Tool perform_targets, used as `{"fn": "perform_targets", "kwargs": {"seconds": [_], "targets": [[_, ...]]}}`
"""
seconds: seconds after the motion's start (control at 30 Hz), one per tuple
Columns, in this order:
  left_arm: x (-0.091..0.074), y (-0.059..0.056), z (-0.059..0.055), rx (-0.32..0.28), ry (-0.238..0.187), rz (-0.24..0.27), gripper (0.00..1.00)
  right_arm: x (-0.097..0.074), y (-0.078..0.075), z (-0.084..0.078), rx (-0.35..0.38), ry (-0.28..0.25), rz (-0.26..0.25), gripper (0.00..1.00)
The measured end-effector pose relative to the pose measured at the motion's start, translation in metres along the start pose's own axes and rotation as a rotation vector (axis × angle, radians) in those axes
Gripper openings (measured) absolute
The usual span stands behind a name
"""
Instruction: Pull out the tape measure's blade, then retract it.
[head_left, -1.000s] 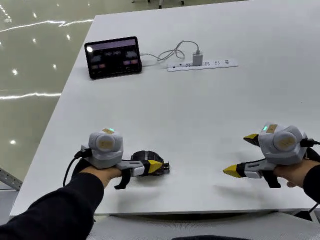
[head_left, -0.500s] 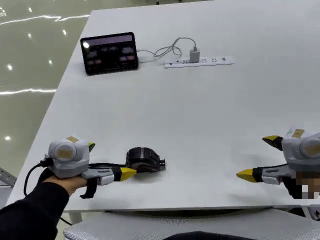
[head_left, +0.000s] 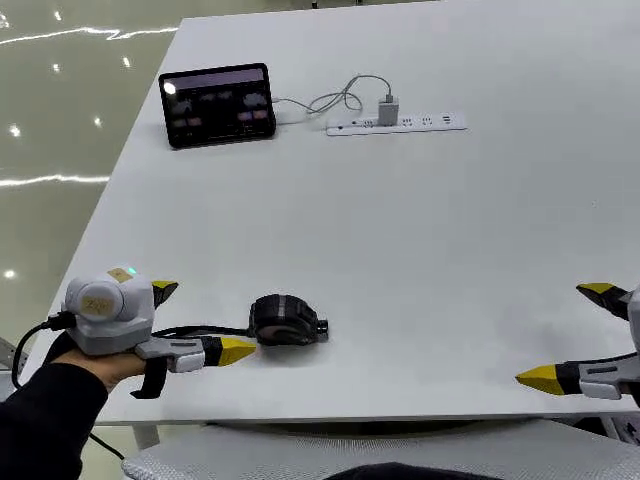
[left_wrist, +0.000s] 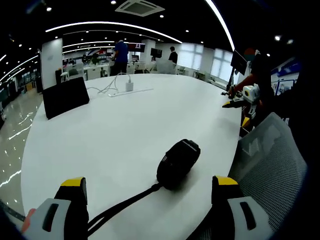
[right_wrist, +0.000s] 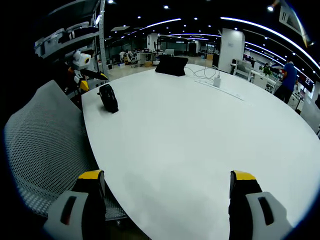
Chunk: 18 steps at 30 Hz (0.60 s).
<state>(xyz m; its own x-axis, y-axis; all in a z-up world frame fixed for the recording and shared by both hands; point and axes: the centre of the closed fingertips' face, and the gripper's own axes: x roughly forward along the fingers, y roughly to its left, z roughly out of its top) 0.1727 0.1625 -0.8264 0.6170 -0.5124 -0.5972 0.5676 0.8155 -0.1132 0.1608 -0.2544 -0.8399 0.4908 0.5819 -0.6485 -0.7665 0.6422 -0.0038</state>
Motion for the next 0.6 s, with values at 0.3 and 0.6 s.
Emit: {"fn": "perform_targets", "kwargs": {"seconds": [0.3, 0.6], "targets": [[0.0006, -0.0024, -0.0005, 0.013, 0.016, -0.01, 0.99, -0.0123, -0.0084, -0.0083, 0.045, -0.023, -0.014, 1.0], [0.0015, -0.005, -0.0038, 0.008, 0.033, -0.018, 0.98, -0.0067, -0.0036, -0.0052, 0.03, -0.019, 0.002, 1.0]]}}
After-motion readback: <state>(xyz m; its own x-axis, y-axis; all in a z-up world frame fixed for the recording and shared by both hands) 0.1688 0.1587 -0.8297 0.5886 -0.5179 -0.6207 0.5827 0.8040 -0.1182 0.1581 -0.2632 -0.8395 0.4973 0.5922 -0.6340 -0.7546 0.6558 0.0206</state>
